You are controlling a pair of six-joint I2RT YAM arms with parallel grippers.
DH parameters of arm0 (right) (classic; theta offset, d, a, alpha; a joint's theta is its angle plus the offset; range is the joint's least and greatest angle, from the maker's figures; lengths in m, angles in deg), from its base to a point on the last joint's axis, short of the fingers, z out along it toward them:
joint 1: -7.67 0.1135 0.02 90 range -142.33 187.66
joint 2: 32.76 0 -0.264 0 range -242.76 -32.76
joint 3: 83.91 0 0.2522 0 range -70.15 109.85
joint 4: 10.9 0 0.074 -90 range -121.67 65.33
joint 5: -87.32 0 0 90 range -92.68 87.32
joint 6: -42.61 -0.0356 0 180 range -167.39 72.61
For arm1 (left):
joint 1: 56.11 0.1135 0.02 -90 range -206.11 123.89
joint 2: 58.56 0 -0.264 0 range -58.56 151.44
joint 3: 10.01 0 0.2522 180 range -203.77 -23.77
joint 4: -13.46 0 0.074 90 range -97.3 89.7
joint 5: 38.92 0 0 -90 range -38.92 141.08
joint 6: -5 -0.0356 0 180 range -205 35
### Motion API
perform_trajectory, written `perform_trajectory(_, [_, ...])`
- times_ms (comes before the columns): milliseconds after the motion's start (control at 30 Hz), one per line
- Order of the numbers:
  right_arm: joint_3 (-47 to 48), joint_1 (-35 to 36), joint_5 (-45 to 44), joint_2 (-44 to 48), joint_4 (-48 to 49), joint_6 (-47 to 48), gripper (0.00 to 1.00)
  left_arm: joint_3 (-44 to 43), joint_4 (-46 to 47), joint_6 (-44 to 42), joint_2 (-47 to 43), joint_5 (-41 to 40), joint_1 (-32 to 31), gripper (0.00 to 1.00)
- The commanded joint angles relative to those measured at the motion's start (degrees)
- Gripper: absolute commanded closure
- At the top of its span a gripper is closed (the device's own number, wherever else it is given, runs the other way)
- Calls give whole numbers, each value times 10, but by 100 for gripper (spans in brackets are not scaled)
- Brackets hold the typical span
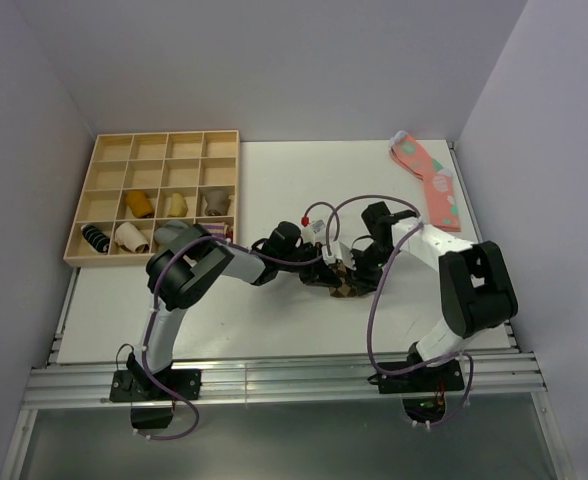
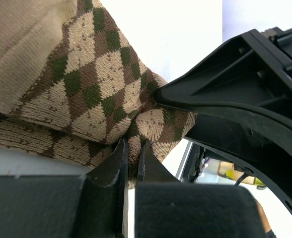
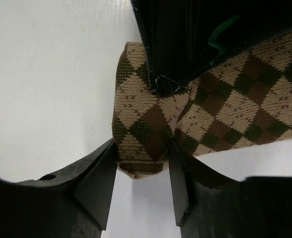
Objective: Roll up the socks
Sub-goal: Roll the sock at the center of the board.
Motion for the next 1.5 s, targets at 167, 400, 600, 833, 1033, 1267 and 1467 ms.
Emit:
perform_trajectory(167, [69,3,-13,-58,-26,-16,53,39,-75,6,49,8,-7,100])
perform_trajectory(400, [123,4,-15,-122,-84,-39,74,70,-19,23,30,-15,-8,98])
perform_trajectory(600, [133,3,-29,-157,-105,-71,76,112,86,35,16,-73,-10,86])
perform_trajectory(833, [159,3,-33,-194,-135,-100,77,150,207,33,21,-120,-15,76])
perform_trajectory(1033, [183,3,-34,-220,-155,-123,76,192,339,43,27,-158,-17,71])
perform_trajectory(1267, [198,3,-34,-241,-176,-136,76,233,392,5,-3,-217,-24,63])
perform_trajectory(1467, [222,3,-36,-261,-191,-149,76,261,367,-57,-57,-265,-27,58])
